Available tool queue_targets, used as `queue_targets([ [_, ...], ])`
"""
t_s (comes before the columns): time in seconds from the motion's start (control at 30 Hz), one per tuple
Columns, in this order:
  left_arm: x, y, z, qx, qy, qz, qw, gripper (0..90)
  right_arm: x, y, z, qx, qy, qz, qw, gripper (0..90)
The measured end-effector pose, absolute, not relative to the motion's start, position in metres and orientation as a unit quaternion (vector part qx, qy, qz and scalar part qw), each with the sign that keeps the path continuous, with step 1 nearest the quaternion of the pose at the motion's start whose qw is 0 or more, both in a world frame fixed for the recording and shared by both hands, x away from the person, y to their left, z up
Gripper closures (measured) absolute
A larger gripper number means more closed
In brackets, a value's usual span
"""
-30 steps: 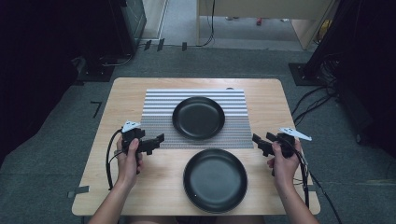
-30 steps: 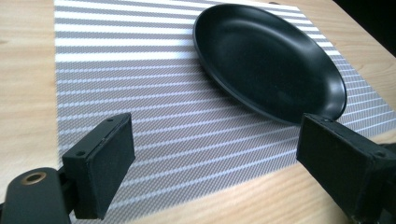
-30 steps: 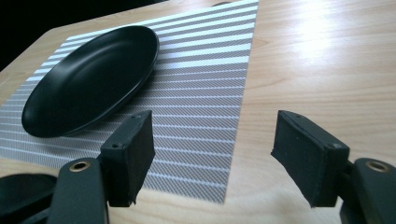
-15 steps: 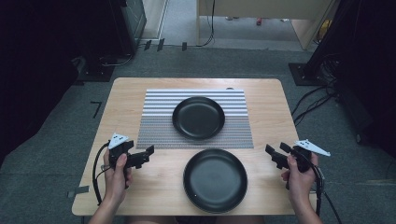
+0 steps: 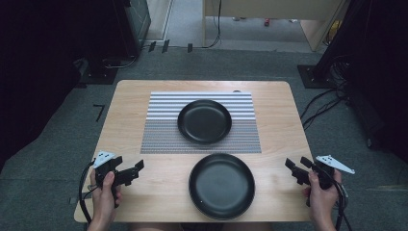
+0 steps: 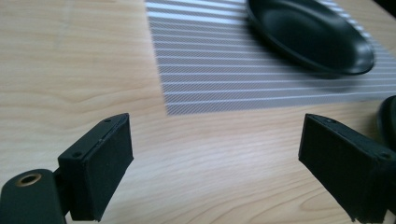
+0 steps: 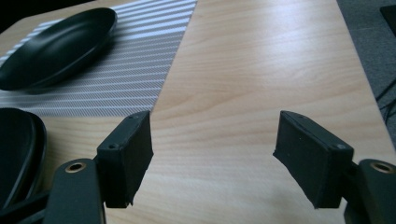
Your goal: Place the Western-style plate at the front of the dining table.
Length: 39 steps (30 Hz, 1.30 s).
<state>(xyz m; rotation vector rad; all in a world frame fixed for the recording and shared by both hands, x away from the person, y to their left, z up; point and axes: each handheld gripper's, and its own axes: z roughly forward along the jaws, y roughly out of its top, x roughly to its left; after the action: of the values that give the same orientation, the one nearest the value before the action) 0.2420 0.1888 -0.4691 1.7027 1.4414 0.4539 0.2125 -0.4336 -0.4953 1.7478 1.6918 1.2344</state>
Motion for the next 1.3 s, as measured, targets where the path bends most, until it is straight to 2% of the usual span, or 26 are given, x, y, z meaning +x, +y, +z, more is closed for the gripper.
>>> queue_targets([
  [0.33, 0.222, 0.233, -0.489, 0.657, 0.614, 0.195, 0.391, 9.4, 0.191, -0.451, -0.503, 0.638, 0.603, 0.432, 0.208, 27.0],
  [0.6, 0.207, 0.253, -0.501, 0.657, 0.627, 0.216, 0.359, 8.6, 0.175, -0.460, -0.511, 0.648, 0.601, 0.420, 0.206, 26.9],
  [0.77, 0.203, 0.253, -0.512, 0.668, 0.627, 0.227, 0.331, 8.6, 0.170, -0.458, -0.516, 0.649, 0.608, 0.410, 0.202, 26.3],
  [0.87, 0.203, 0.252, -0.513, 0.673, 0.621, 0.224, 0.334, 3.1, 0.171, -0.452, -0.522, 0.649, 0.618, 0.400, 0.192, 25.2],
  [1.3, 0.203, 0.239, -0.520, 0.697, 0.602, 0.255, 0.294, 0.4, 0.172, -0.425, -0.526, 0.614, 0.669, 0.331, 0.255, 18.8],
])
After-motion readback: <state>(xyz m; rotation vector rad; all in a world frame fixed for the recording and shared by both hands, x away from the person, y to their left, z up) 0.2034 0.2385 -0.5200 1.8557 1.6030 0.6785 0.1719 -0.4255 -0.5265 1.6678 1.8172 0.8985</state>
